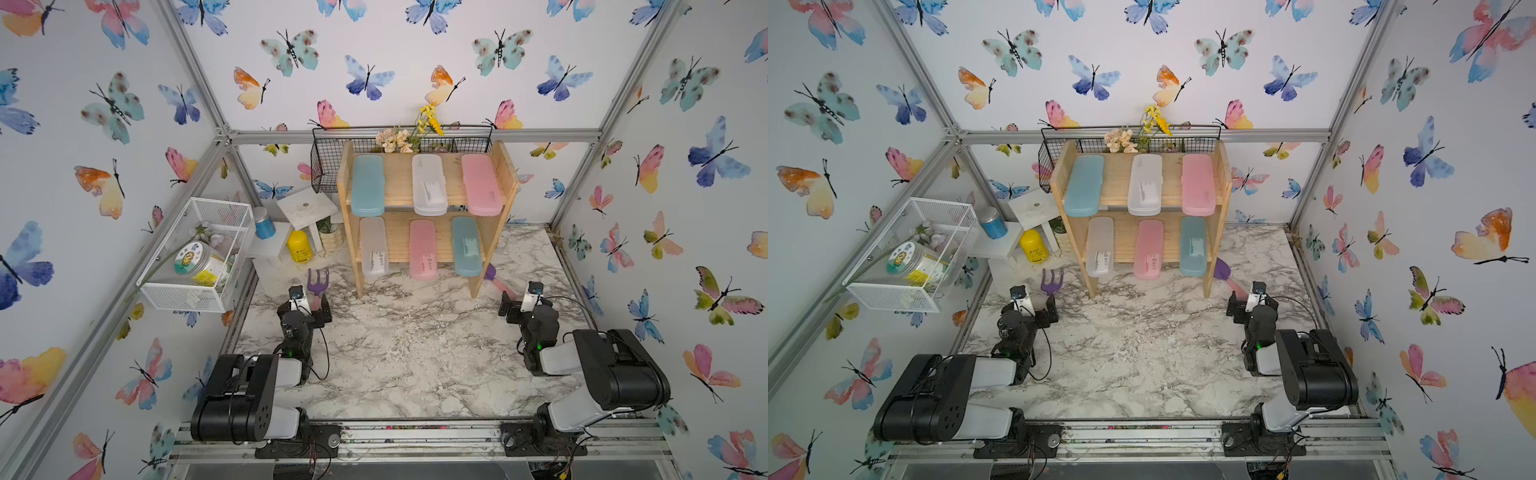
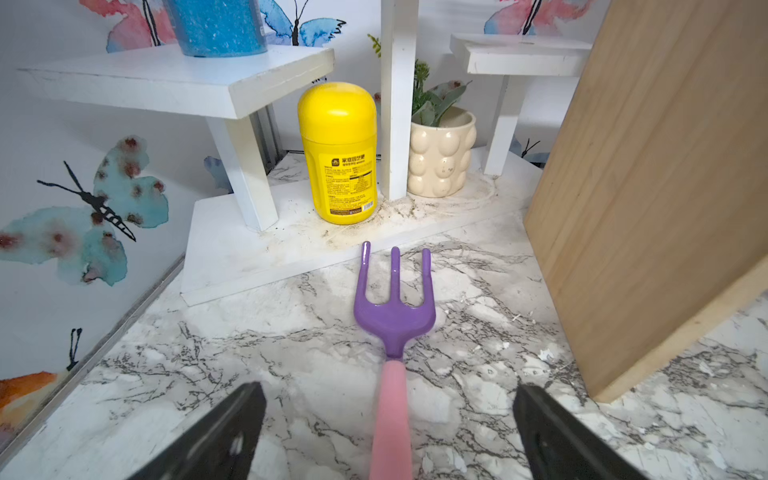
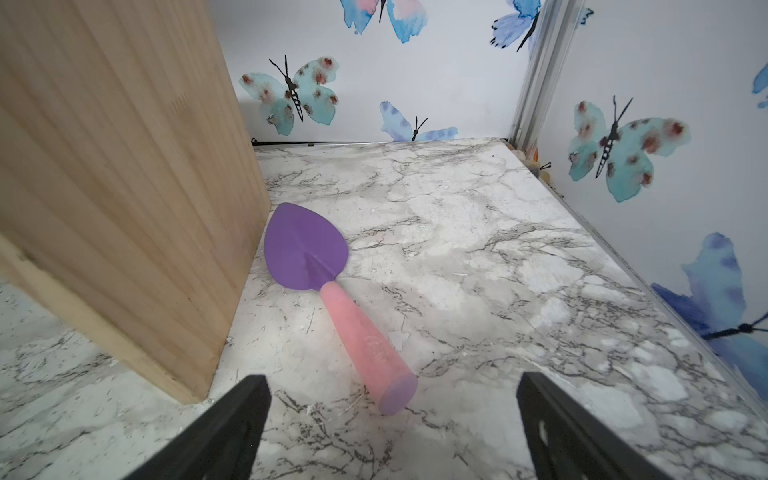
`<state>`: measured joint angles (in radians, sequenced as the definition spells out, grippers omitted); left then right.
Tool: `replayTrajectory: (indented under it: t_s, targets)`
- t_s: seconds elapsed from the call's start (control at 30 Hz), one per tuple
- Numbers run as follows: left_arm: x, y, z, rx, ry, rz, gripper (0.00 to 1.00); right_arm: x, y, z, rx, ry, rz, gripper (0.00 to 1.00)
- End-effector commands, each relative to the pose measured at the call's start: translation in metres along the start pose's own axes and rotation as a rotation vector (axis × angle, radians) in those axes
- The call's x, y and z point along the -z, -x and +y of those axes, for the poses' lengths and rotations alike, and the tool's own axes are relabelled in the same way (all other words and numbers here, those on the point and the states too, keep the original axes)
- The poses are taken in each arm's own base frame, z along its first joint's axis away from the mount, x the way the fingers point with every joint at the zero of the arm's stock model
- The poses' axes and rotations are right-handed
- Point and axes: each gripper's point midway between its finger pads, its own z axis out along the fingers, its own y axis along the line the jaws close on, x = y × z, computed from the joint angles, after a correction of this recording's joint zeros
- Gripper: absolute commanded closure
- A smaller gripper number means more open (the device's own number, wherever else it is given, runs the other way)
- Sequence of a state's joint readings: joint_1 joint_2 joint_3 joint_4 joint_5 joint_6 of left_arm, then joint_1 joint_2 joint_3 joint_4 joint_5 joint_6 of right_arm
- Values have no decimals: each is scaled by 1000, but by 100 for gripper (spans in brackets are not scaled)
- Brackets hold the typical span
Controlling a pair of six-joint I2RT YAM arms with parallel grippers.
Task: Remove the pencil cases from the shelf
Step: Pick up the pencil case from the shelf.
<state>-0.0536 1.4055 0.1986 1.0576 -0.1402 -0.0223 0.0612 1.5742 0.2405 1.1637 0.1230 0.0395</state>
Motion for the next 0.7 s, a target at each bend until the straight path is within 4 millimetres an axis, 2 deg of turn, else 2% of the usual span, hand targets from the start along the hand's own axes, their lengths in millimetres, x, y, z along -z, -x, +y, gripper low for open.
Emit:
replayTrajectory:
  t_s: [0.0, 0.6, 0.67]
  targets:
    - [-1, 9, 1, -2, 6, -30, 1, -2, 11, 1, -5, -1, -31, 1]
    - [-1, 9, 1, 1, 4, -29, 1, -3, 11, 0, -4, -4, -31, 1]
    - [0, 9, 1, 0, 6, -31, 1, -1, 15, -4, -14, -30, -48, 1]
